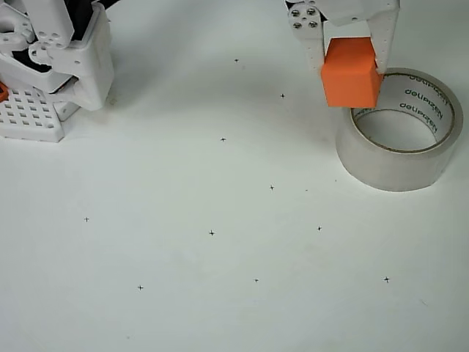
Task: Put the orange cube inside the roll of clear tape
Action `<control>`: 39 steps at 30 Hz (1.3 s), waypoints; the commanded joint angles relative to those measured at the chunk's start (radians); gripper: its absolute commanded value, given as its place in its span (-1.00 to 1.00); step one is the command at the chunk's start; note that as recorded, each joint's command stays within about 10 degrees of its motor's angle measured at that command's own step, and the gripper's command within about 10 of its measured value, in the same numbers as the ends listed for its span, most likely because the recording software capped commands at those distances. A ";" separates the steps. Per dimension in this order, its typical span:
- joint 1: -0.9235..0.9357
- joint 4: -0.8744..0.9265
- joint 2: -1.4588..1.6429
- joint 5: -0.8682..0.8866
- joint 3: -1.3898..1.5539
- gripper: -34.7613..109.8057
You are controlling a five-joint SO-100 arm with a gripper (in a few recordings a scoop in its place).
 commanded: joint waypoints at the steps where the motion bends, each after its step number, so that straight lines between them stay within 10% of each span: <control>1: -0.023 0.011 -0.005 -0.035 -0.129 -0.33; 28: -0.046 0.011 -0.287 -0.124 -0.430 -0.32; 39: -0.049 0.081 -0.420 -0.178 -0.634 -0.03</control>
